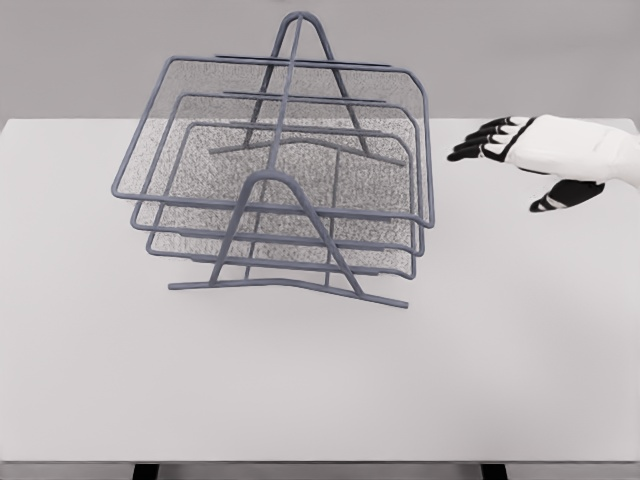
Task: Pull out the upper folder box with right arm
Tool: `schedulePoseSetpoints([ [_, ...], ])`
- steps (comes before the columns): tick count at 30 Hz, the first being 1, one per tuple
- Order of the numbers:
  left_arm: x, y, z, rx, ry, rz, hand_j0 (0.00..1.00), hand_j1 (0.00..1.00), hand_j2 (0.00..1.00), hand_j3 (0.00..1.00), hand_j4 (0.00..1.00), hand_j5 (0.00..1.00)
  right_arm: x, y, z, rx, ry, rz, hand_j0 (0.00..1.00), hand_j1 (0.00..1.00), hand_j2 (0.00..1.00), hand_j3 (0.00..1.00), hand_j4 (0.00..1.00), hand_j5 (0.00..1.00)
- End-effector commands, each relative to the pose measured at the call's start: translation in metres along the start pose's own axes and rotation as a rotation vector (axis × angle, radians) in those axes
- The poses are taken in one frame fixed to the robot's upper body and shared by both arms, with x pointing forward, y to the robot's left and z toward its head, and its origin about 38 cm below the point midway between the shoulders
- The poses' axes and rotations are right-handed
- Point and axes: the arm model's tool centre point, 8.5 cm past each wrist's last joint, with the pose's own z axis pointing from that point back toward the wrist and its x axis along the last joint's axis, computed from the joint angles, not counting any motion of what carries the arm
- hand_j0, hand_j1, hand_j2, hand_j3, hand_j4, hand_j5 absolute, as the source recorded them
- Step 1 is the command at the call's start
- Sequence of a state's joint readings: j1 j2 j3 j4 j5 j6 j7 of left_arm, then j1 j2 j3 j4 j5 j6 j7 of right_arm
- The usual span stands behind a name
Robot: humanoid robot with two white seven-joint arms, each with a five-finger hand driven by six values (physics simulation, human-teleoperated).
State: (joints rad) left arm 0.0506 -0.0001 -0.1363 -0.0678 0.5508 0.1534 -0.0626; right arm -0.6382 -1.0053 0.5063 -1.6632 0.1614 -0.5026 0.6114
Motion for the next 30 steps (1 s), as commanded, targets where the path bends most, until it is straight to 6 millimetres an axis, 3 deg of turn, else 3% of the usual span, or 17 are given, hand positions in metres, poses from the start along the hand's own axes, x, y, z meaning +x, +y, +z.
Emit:
schedulePoseSetpoints([
  [1,0.000,0.000,0.000,0.000,0.000,0.000,1.00,1.00,1.00,1.00,1.00,1.00,0.000,-0.009,0.002,-0.038,-0.016,0.017,1.00,1.00,1.00,1.00,1.00,1.00],
  [2,0.000,0.000,0.000,0.000,0.000,0.000,1.00,1.00,1.00,1.00,1.00,1.00,-0.001,-0.009,-0.021,-0.077,-0.027,0.014,1.00,1.00,1.00,1.00,1.00,1.00],
  [3,0.000,0.000,0.000,0.000,0.000,0.000,1.00,1.00,1.00,1.00,1.00,1.00,0.000,-0.022,-0.038,-0.125,0.018,0.132,1.00,1.00,1.00,1.00,1.00,1.00],
  [4,0.000,0.000,0.000,0.000,0.000,0.000,1.00,1.00,1.00,1.00,1.00,1.00,0.007,-0.021,-0.049,-0.146,-0.013,0.121,1.00,1.00,1.00,1.00,1.00,1.00],
  [8,0.000,0.000,0.000,0.001,0.000,0.000,1.00,1.00,1.00,1.00,1.00,1.00,0.023,-0.023,-0.074,-0.170,-0.078,0.115,1.00,1.00,1.00,1.00,1.00,1.00],
  [12,0.000,0.000,0.000,0.000,0.000,0.000,1.00,1.00,1.00,1.00,1.00,1.00,0.030,0.000,-0.088,-0.125,-0.111,0.080,1.00,1.00,1.00,1.00,1.00,1.00],
  [17,0.000,0.000,0.000,0.000,0.000,0.000,1.00,1.00,1.00,1.00,1.00,1.00,0.026,0.009,-0.076,-0.098,-0.116,0.100,1.00,1.00,1.00,1.00,1.00,1.00],
  [20,0.000,0.000,0.000,0.000,0.000,0.000,1.00,1.00,1.00,1.00,1.00,1.00,0.025,0.033,-0.072,-0.051,-0.109,0.064,1.00,1.00,1.00,1.00,1.00,1.00],
  [24,0.000,0.000,0.000,0.000,0.000,0.000,1.00,1.00,1.00,1.00,1.00,1.00,0.025,0.044,-0.072,-0.031,-0.109,0.047,1.00,1.00,1.00,1.00,1.00,1.00],
  [25,0.000,0.000,0.000,0.000,0.000,0.000,1.00,1.00,1.00,1.00,1.00,1.00,0.020,0.046,-0.063,-0.013,-0.088,0.053,1.00,1.00,1.00,1.00,1.00,1.00],
  [27,0.000,0.000,0.000,0.000,0.000,0.000,1.00,1.00,1.00,1.00,1.00,1.00,-0.003,0.036,-0.022,0.016,0.011,0.091,1.00,1.00,1.00,1.00,1.00,1.00],
  [30,0.000,0.000,0.000,0.001,0.000,0.000,1.00,1.00,1.00,1.00,1.00,1.00,-0.013,0.039,0.000,0.028,0.063,0.086,1.00,1.00,1.00,1.00,1.00,1.00],
])
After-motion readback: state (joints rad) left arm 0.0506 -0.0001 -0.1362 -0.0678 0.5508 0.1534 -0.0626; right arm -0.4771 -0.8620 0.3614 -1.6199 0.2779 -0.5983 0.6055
